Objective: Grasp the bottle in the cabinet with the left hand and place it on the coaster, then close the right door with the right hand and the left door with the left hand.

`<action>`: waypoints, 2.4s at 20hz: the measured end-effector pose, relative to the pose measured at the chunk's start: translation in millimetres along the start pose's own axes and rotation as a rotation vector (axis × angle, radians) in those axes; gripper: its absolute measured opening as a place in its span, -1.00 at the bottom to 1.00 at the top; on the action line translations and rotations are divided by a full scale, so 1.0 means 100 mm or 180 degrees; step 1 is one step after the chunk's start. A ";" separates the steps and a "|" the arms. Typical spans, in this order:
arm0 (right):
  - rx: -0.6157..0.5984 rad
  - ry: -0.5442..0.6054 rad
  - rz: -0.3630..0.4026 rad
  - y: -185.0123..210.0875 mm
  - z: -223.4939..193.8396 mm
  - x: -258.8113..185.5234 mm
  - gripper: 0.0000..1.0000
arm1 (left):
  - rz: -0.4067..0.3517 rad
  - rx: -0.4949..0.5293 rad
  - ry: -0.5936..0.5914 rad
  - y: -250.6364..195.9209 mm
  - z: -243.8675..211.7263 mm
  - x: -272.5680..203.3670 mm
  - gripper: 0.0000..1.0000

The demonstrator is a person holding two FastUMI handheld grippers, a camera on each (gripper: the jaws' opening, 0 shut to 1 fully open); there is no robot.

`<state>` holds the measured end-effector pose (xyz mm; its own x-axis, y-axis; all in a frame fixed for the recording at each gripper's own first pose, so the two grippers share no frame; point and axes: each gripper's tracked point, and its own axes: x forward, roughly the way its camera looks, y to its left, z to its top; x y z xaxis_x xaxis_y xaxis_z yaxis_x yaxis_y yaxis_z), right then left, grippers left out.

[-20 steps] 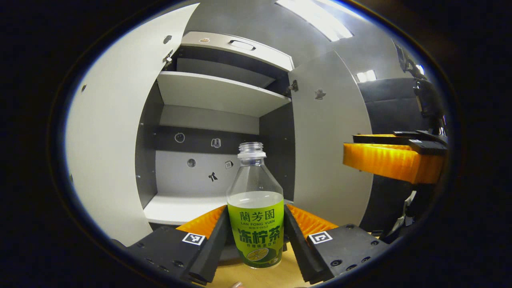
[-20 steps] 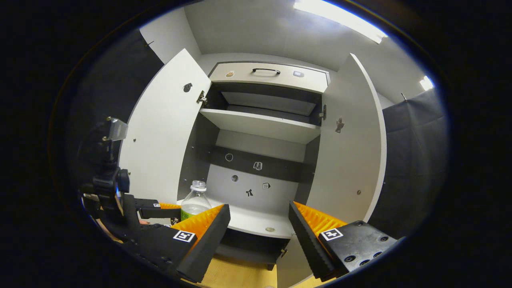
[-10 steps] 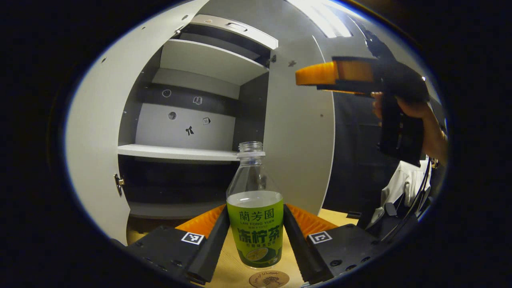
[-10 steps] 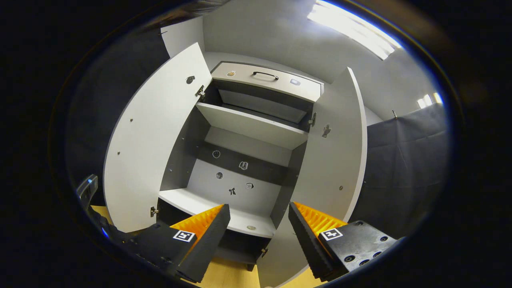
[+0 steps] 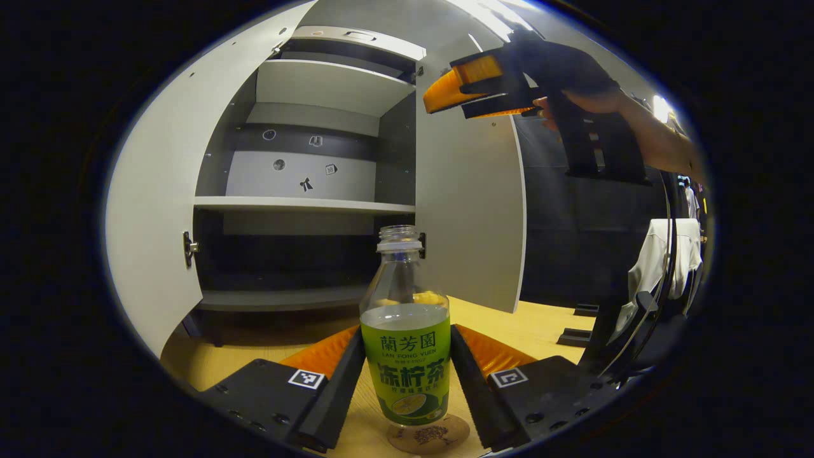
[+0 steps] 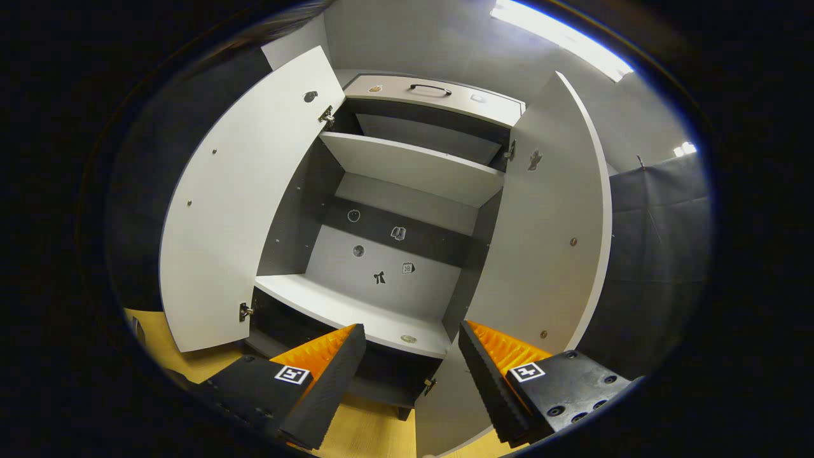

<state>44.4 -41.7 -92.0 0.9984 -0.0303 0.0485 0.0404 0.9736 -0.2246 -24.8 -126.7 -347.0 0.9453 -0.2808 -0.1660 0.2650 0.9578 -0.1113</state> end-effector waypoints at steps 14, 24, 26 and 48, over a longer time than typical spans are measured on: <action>0.0006 0.0156 0.0225 0.05 -0.35 -0.06 0.96 | -0.0046 0.0082 -0.0111 -0.21 -0.47 -0.09 0.63; -0.0008 0.0267 0.0265 0.05 -0.45 -0.10 0.95 | 0.0056 0.0182 -0.0081 -0.16 -0.44 -0.12 0.87; -0.0004 0.0254 0.0249 0.02 -0.39 -0.11 0.95 | 0.0062 0.0192 -0.0107 -0.13 -0.34 -0.09 0.87; 0.0392 -0.0027 -0.0881 -1.77 0.49 -0.71 0.94 | 0.0247 -0.0009 -0.0268 0.08 2.25 -0.50 0.93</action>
<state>-35.5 -200.9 -7.8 0.9497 -0.2968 0.0995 0.3051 0.9488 -0.0819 -27.2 -91.4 -118.8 0.9756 -0.1996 -0.0912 0.1900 0.9762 -0.1042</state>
